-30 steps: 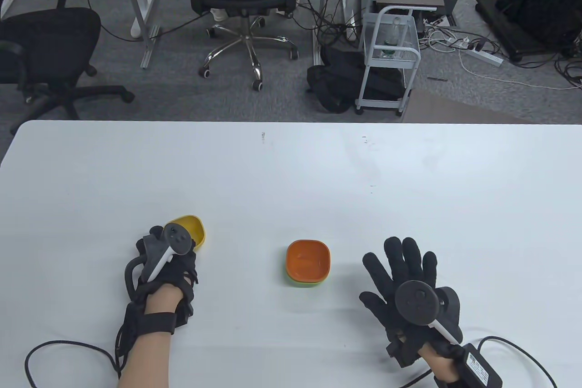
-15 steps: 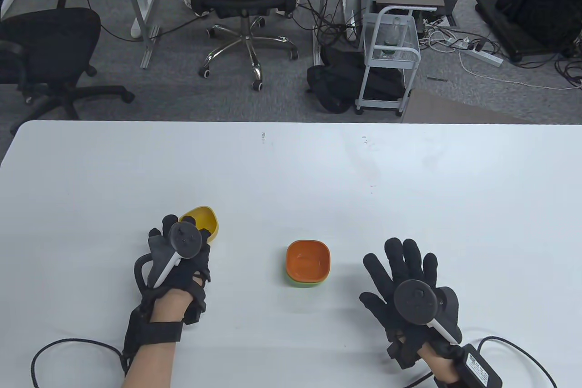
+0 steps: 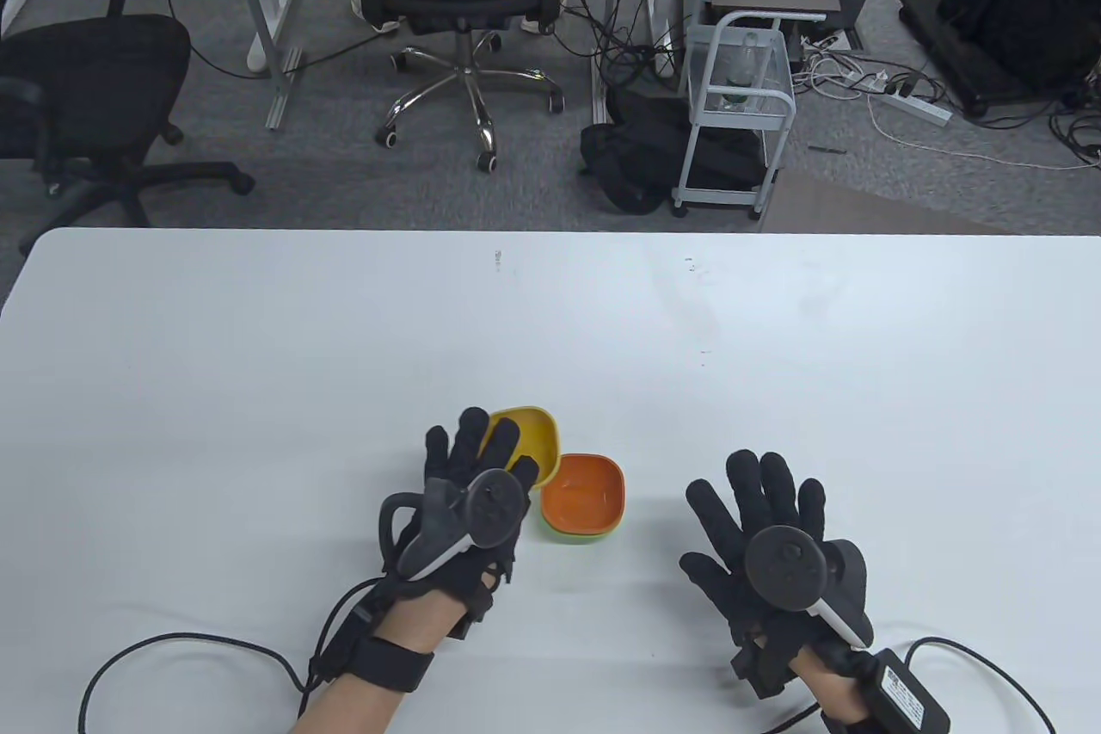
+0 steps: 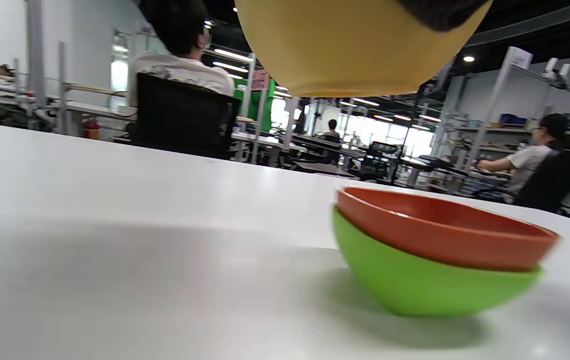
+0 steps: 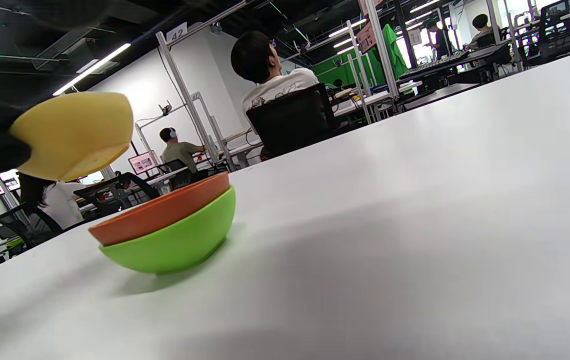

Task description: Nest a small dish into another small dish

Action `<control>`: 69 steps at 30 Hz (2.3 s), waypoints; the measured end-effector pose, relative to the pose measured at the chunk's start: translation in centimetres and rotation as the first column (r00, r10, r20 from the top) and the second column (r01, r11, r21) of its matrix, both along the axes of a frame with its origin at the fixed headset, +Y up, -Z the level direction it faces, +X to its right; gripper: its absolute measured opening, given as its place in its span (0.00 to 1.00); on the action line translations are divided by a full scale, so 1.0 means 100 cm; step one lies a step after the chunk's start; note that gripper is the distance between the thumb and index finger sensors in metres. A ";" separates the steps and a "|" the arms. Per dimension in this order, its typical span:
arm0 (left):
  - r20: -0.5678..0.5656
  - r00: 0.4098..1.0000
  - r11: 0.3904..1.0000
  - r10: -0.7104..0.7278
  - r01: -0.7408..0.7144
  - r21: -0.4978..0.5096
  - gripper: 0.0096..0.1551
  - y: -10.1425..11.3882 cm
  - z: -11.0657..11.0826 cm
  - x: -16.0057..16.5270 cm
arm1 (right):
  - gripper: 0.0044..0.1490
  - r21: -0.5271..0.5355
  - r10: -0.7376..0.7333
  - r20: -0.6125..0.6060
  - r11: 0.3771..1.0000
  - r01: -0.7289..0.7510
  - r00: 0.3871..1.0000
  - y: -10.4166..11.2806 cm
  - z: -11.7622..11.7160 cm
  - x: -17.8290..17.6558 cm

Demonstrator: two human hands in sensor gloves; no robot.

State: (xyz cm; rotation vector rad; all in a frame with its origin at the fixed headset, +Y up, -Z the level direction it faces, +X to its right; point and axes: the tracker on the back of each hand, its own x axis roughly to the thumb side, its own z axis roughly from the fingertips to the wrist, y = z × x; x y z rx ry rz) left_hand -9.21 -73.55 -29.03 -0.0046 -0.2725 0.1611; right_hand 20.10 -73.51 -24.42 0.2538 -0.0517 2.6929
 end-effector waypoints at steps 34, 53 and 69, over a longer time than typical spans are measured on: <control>0.108 0.992 0.992 -0.063 0.074 -0.105 0.40 -0.003 0.013 -0.014 | 0.46 -0.005 -0.027 -0.048 1.000 0.027 0.998 0.004 0.002 -0.006; 0.121 0.987 0.971 -0.101 0.125 -0.203 0.50 -0.026 0.041 -0.066 | 0.47 0.032 -0.039 -0.094 0.999 0.042 0.995 0.010 0.012 -0.004; 0.113 0.991 0.970 -0.068 0.092 -0.224 0.50 -0.025 0.042 -0.067 | 0.46 0.008 -0.033 -0.108 0.999 0.034 0.994 0.003 0.009 -0.011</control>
